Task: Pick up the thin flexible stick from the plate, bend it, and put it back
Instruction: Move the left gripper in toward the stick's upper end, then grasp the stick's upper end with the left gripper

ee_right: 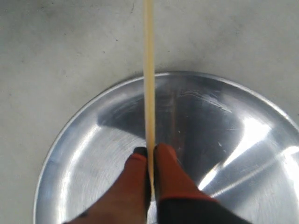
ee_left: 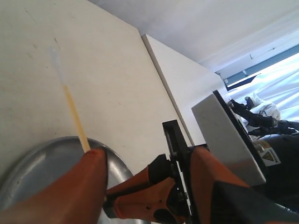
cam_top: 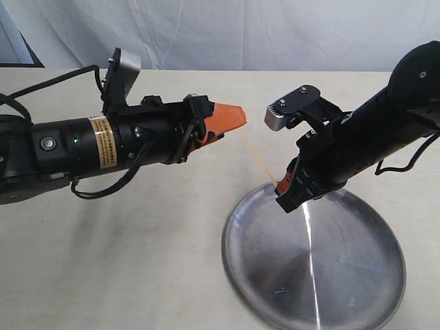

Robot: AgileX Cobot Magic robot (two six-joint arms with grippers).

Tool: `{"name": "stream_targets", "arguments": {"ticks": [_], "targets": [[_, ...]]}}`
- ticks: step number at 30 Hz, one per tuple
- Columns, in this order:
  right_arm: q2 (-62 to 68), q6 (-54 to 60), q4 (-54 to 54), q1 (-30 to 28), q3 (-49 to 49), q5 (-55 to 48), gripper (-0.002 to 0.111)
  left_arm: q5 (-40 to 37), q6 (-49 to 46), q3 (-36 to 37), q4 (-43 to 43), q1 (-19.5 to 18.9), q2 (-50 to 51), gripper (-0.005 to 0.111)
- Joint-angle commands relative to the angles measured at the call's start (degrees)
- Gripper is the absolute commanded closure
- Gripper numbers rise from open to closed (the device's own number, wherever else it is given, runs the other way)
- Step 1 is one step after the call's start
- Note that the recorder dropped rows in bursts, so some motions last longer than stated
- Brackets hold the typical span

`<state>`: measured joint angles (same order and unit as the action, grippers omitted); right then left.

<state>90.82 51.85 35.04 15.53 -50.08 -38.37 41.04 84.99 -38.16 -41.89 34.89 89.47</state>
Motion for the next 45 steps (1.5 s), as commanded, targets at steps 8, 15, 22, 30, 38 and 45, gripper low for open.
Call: {"name": "stream_targets", "arguments": {"ticks": [8,15,22,30,38,45], "targets": [[-0.53,7.49,7.88,-0.05,0.1,-2.85,0.109,-2.54,-0.04,-1.31,0.22,0.66,1.36,0.054],[-0.53,9.79,9.8,-0.05,0.1,-4.38,0.109,-1.11,-0.04,-1.31,0.49,0.66,2.73,0.054],[-0.53,12.88,11.46,-0.05,0.1,-6.21,0.109,1.39,-0.04,-1.31,1.59,0.66,4.34,0.054],[-0.53,12.99,11.48,-0.05,0.1,-6.21,0.109,1.27,-0.04,-1.31,1.98,0.66,4.45,0.092],[-0.53,13.0,11.59,-0.05,0.1,-6.08,0.109,1.52,-0.35,-1.31,1.87,0.66,4.45,0.106],[-0.53,13.1,14.75,-0.05,0.1,-5.85,0.109,3.59,-1.47,-1.31,1.87,0.66,4.45,0.107]]}}
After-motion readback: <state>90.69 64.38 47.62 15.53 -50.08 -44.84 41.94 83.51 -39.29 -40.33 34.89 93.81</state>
